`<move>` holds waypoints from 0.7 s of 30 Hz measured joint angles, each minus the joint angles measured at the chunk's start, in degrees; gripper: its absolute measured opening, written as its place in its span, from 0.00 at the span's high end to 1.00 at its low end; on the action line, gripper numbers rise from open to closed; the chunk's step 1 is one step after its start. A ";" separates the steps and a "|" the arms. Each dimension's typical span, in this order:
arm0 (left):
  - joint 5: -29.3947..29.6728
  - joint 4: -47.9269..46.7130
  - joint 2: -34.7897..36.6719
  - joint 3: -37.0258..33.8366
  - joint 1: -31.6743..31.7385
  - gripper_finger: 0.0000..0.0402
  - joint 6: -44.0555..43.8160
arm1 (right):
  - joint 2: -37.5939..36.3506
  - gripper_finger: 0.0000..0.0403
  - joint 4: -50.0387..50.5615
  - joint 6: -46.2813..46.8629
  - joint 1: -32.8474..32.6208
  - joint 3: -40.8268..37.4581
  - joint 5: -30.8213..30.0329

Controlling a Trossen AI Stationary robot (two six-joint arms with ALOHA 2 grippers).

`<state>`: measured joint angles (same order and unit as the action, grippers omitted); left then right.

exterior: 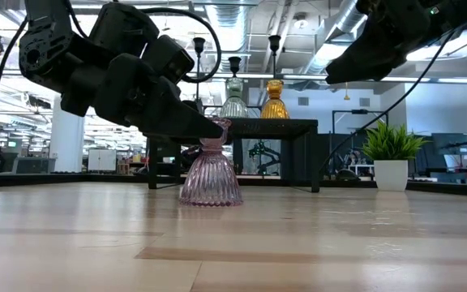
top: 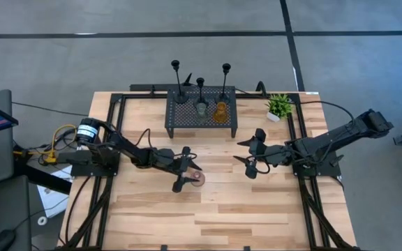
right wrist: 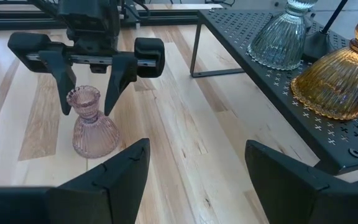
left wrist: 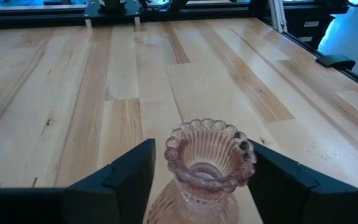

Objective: Pick & Place candle stick holders
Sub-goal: Put the pink glass candle holder on the shelf

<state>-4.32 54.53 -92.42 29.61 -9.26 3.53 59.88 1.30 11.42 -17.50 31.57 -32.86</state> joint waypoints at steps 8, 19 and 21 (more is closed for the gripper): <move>0.02 -0.21 0.00 -0.02 0.02 0.56 -1.45 | -0.01 0.37 0.00 0.00 -0.02 0.00 0.00; 0.04 -0.14 0.00 -0.02 0.02 0.58 -1.57 | -0.01 0.37 0.02 0.00 -0.02 0.00 0.00; 0.04 -0.12 0.00 -0.02 0.02 0.59 -2.38 | -0.02 0.37 0.04 0.00 0.00 0.00 0.00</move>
<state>-4.27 54.41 -92.42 29.58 -9.23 1.15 59.86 1.34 11.42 -17.50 31.57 -32.86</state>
